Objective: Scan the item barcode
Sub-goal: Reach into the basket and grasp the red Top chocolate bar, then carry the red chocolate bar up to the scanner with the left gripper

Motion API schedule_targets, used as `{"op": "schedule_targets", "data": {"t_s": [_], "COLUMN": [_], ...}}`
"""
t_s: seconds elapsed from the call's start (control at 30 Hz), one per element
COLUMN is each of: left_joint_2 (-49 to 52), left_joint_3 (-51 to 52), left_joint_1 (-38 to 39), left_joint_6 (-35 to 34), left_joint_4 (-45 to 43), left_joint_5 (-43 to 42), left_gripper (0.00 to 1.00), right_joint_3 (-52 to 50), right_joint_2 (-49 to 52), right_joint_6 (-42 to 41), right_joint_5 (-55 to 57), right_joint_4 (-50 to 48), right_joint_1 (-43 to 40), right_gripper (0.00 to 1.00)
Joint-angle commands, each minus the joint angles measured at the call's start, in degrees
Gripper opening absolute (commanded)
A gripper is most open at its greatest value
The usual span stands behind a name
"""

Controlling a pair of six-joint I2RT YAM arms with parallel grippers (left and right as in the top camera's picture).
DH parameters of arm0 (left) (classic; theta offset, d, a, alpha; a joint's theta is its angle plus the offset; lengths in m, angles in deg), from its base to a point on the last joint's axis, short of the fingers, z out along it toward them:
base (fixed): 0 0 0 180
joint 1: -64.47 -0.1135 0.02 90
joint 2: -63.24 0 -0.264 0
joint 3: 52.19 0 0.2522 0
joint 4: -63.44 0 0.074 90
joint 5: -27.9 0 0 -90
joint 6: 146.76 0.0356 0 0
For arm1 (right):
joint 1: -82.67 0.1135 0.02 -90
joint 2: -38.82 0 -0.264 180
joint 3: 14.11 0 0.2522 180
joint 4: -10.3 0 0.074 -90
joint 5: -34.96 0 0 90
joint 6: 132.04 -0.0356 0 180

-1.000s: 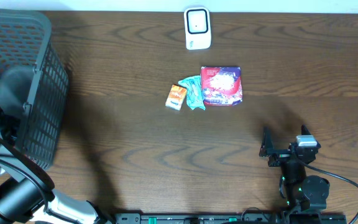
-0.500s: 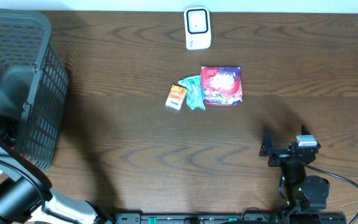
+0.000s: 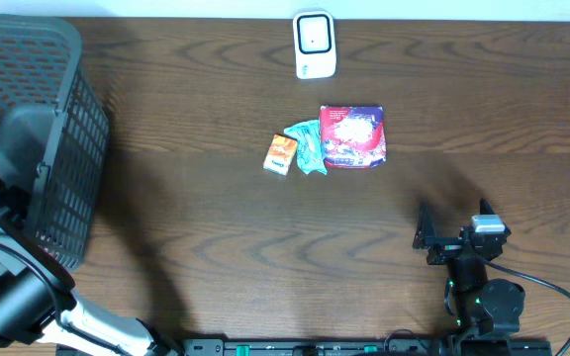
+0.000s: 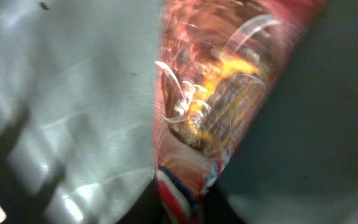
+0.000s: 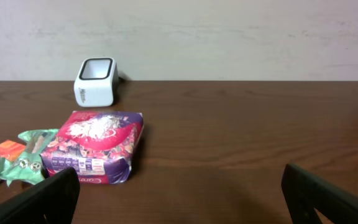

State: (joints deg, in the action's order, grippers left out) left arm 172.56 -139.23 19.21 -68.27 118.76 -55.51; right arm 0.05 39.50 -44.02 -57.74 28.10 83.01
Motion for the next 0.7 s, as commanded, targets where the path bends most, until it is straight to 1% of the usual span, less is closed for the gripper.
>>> {"op": "schedule_targets", "data": {"t_s": [0.0, 0.2, 0.27, 0.37, 0.47, 0.53, 0.6, 0.67], "left_joint_2": [1.9, -2.78, -5.97, -12.41, -19.54, -24.22, -28.79, -32.28], "left_joint_3": [0.61, -1.64, -2.67, -4.28, -4.79, -4.79, -4.79, -4.79], "left_joint_1": [-0.22, -0.13, -0.04, -0.04, -0.04, -0.04, 0.33, 1.42], "left_joint_6": [0.76, 0.72, 0.74, 0.74, -0.17, -3.82, -10.64, -17.44], "left_joint_4": [1.01, 3.65, 3.74, 2.51, -1.51, -4.7, -8.5, -12.46], "left_joint_5": [-0.13, -0.33, -2.1, -9.14, -20.61, -28.28, -34.49, -37.9], "left_gripper": [0.07, 0.07, 0.07, 0.07, 0.07, 0.07, 0.07, 0.07], "right_joint_3": [-0.04, -0.04, -0.04, -0.04, -0.04, -0.04, -0.04, -0.04], "right_joint_2": [-0.37, -0.37, -0.37, -0.37, -0.37, -0.37, -0.37, -0.37], "right_joint_6": [-0.57, -0.57, -0.57, -0.57, -0.57, -0.57, -0.57, -0.57], "right_joint_5": [0.44, 0.44, 0.44, 0.44, 0.44, 0.44, 0.44, 0.44], "right_joint_4": [0.26, 0.26, 0.26, 0.26, 0.26, 0.26, 0.26, 0.24], "right_joint_1": [-0.24, -0.24, -0.24, -0.24, -0.24, -0.26, -0.24, -0.26], "right_gripper": [0.99, 0.99, 0.99, 0.99, 0.99, 0.99, 0.99, 0.99]}}
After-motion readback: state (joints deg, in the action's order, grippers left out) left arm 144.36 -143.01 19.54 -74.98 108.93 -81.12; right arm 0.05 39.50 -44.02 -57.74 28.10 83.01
